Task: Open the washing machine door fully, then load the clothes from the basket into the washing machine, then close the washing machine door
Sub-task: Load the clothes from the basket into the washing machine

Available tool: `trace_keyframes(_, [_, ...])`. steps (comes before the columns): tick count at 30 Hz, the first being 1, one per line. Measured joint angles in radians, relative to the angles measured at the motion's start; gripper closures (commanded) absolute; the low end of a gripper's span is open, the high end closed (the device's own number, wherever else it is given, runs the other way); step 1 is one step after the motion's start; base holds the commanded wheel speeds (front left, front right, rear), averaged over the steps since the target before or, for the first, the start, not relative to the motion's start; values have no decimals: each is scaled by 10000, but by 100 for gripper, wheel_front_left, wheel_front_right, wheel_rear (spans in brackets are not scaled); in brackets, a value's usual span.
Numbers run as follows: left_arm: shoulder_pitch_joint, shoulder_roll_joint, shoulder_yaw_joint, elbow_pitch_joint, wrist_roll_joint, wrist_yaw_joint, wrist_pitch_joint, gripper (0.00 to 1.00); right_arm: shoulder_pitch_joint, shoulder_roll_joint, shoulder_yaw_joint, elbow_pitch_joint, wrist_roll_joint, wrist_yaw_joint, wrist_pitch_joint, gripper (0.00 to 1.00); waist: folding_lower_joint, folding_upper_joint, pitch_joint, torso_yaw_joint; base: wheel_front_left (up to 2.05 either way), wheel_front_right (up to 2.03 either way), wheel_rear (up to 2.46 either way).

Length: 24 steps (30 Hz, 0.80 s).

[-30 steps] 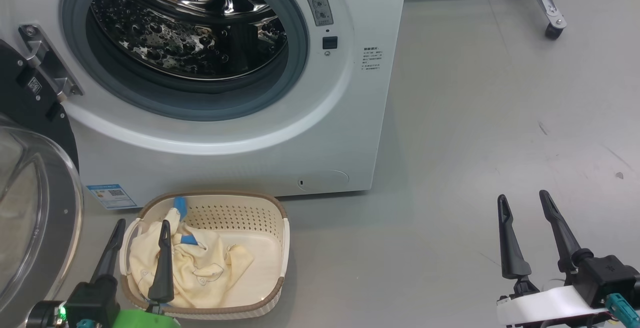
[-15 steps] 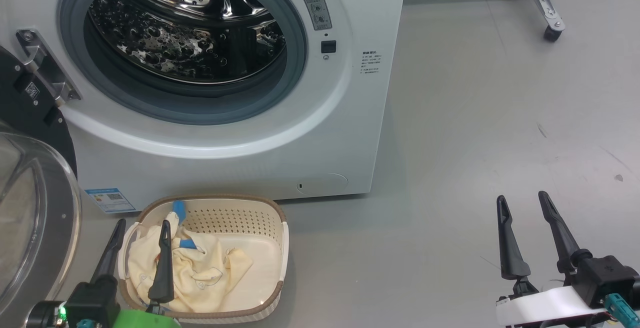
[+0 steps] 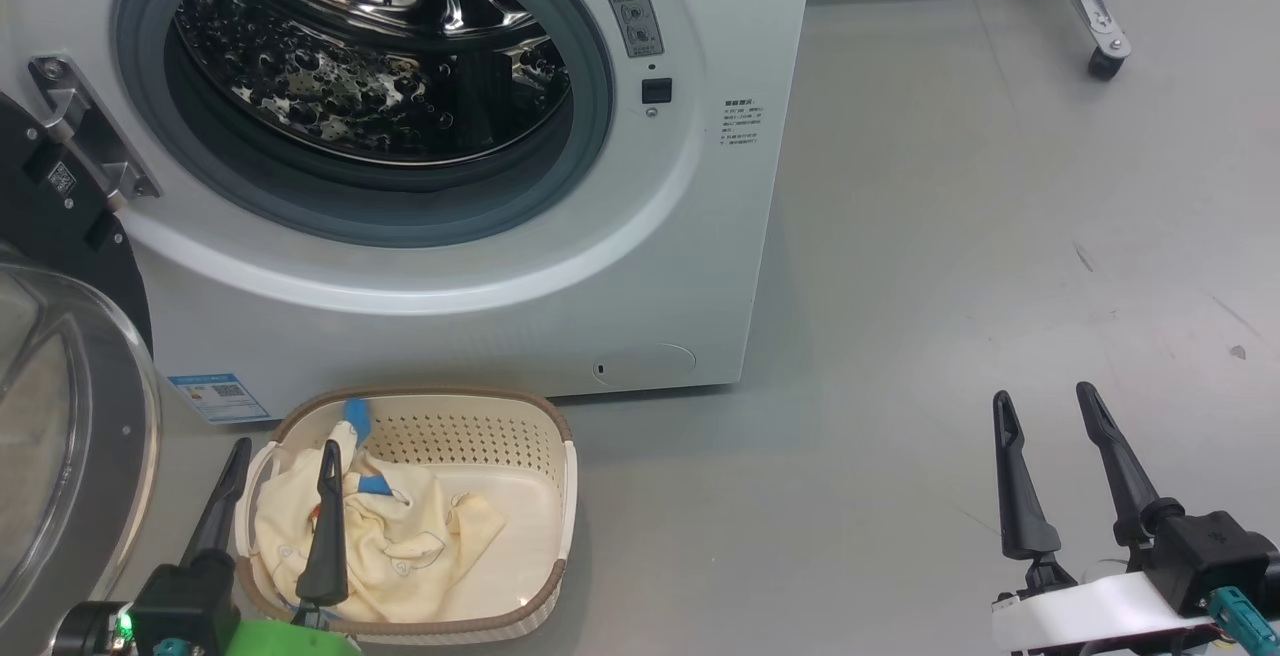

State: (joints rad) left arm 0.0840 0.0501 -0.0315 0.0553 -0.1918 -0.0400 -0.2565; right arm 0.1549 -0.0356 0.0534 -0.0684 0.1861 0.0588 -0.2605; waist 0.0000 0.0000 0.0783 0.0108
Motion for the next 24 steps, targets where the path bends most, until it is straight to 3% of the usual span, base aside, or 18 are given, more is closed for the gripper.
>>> trace_keyframes(12, [-38,-6,-309,399,0,8,155,0,-31,0,-4,-211,-2,2,0,0,0,0,474,3,0,0,0])
trace_keyframes(24, [-1732,-38,-886,2610,-405,-194,1434,0,-406,-15,23,-571,-71,107,0,0,0,0,1708,-32,0,0,0])
